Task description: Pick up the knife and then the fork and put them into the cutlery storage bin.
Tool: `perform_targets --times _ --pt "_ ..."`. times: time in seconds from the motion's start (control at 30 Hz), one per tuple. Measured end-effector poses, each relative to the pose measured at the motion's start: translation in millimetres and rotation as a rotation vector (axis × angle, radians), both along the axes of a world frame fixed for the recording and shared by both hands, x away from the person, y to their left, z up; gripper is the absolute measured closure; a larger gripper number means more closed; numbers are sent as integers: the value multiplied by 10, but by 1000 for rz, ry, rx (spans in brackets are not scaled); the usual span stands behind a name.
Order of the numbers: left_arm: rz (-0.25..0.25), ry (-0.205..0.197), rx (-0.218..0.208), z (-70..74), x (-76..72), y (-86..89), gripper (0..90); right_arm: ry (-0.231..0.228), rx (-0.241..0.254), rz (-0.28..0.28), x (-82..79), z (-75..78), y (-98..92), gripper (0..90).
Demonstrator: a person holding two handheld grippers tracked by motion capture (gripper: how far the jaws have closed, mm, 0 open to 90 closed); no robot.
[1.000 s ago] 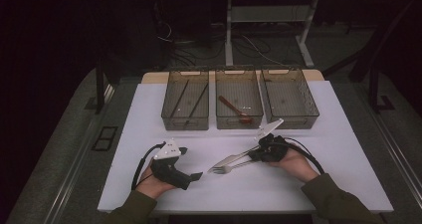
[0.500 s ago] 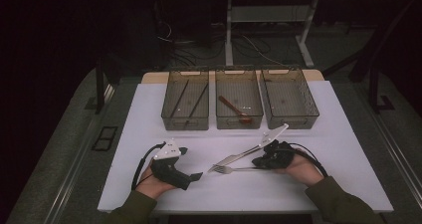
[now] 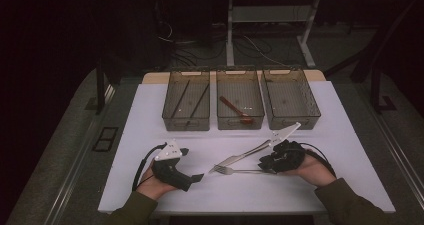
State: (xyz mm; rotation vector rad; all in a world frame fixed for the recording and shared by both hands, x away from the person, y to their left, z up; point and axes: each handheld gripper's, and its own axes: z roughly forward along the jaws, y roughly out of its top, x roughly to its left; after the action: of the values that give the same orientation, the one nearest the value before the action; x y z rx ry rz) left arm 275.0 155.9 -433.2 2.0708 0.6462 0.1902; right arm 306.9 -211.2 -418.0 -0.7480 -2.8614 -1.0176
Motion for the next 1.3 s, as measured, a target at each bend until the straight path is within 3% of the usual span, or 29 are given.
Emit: perform_targets --times 0.27,0.57,0.93,1.17,1.3 --pt "1 1 -1 -2 1 -5 0 -30 -48 31 1 70 25 567" --pt "-4 2 4 -2 2 -11 0 -46 -104 119 10 81 246 644" --pt "-6 3 4 -4 3 -12 0 -74 -160 235 85 -59 498 740" --pt "-7 4 4 -4 1 -12 0 -67 -143 277 95 -135 572 785" --pt "-7 5 4 -6 0 -17 0 -89 -148 284 82 -145 572 813"
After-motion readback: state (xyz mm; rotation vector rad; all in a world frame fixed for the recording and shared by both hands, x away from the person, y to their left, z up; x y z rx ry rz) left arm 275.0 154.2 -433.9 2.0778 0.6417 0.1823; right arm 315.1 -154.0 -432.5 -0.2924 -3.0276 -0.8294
